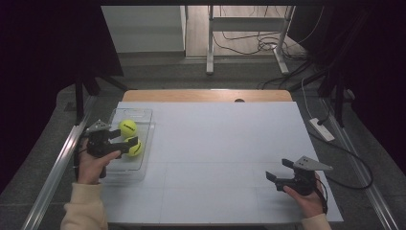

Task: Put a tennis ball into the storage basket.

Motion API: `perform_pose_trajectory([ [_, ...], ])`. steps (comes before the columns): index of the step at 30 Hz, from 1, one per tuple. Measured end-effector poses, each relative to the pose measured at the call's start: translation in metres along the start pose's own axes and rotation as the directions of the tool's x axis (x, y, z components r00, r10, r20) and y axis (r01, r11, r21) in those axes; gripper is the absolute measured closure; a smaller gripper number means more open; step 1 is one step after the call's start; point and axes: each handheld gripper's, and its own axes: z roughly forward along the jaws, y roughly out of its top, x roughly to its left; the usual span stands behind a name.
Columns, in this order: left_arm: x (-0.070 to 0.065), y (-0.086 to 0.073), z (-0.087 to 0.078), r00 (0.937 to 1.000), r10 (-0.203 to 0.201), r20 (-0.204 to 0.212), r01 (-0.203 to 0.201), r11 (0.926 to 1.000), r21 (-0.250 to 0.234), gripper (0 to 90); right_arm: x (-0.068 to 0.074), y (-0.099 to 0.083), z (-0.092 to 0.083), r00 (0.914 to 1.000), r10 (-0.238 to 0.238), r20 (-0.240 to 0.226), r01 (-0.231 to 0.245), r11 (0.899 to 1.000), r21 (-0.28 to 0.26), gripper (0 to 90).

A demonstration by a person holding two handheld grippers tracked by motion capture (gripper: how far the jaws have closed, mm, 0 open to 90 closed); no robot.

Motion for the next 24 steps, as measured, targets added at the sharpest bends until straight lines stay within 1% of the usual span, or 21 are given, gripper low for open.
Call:
perform_pose_trajectory([
  [2,-0.002,-0.001,-0.003,0.9999,0.012,0.010,-0.011,0.9999,-0.009,16.3,0.000,-0.001,-0.001,1.0000,-0.003,-0.002,0.003,1.000,0.000,12.6],
  [6,-0.007,-0.005,-0.006,0.9989,0.009,0.045,-0.007,0.9994,-0.034,16.4,0.000,-0.001,-0.001,1.0000,0.004,-0.006,-0.004,1.000,-0.001,12.7],
  [10,-0.013,-0.010,-0.005,0.9987,0.025,0.045,-0.024,0.9994,-0.025,16.3,0.000,-0.001,-0.001,0.9999,0.006,-0.010,-0.006,1.000,-0.003,12.7],
  [12,-0.016,-0.013,-0.005,0.9983,0.030,0.049,-0.029,0.9994,-0.020,16.2,0.000,-0.001,-0.001,1.0000,0.000,-0.008,0.000,1.000,-0.002,12.7],
  [13,-0.017,-0.015,-0.004,0.9980,0.041,0.049,-0.040,0.9990,-0.019,16.0,0.001,0.000,-0.001,0.9999,0.004,-0.010,-0.004,1.000,-0.002,12.7],
  [14,-0.017,-0.015,-0.004,0.9980,0.041,0.049,-0.040,0.9990,-0.019,15.8,0.001,0.000,-0.001,0.9999,0.004,-0.010,-0.004,1.000,-0.002,12.7],
  [16,-0.021,-0.020,-0.005,0.9975,0.052,0.047,-0.051,0.9983,-0.026,15.7,0.000,0.001,-0.001,0.9999,0.006,-0.013,-0.006,1.000,-0.012,12.7],
  [18,-0.024,-0.025,-0.006,0.9970,0.059,0.051,-0.057,0.9977,-0.036,15.5,0.000,0.003,-0.002,0.9995,0.021,-0.022,-0.021,1.000,-0.019,12.7],
  [21,-0.029,-0.030,-0.007,0.9947,0.074,0.071,-0.071,0.9964,-0.046,15.3,-0.001,0.004,-0.004,0.9994,0.027,-0.020,-0.027,0.999,-0.030,12.7],
  [23,-0.033,-0.034,-0.008,0.9933,0.087,0.076,-0.083,0.9954,-0.047,15.2,-0.001,0.005,-0.004,0.9995,0.028,-0.017,-0.029,0.999,-0.033,12.7],
  [24,-0.033,-0.034,-0.008,0.9933,0.087,0.076,-0.083,0.9954,-0.047,15.2,-0.001,0.005,-0.004,0.9994,0.029,-0.017,-0.029,0.999,-0.036,12.7],
])
